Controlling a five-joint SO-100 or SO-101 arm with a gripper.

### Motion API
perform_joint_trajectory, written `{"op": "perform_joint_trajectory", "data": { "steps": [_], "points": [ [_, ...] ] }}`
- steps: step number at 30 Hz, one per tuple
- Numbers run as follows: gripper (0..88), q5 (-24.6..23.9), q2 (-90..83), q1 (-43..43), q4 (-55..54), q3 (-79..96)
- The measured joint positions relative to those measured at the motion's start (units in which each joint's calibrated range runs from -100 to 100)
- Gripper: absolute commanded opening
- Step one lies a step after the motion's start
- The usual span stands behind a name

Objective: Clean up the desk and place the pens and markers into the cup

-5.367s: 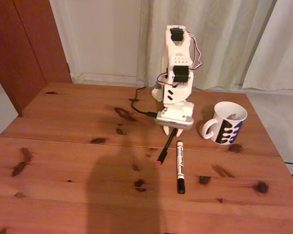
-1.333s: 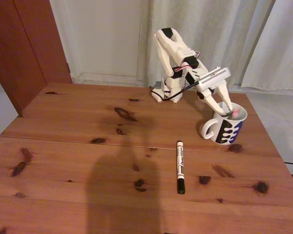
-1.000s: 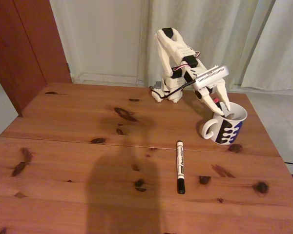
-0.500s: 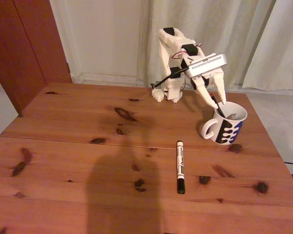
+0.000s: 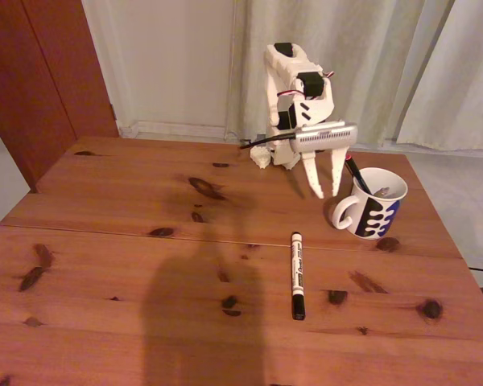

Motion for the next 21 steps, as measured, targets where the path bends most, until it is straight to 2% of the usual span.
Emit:
{"op": "perform_joint_trajectory", "data": {
  "steps": [8, 13, 18, 21],
  "points": [
    [8.7, 3.66, 15.17, 4.62, 10.37, -11.89],
    [9.0, 5.13, 25.34, 6.89, 11.61, -18.85],
    [14.8, 5.03, 32.71, 7.26, 11.61, -24.54],
    [15.0, 2.88, 35.34, 7.19, 11.61, -28.45]
  ]
}}
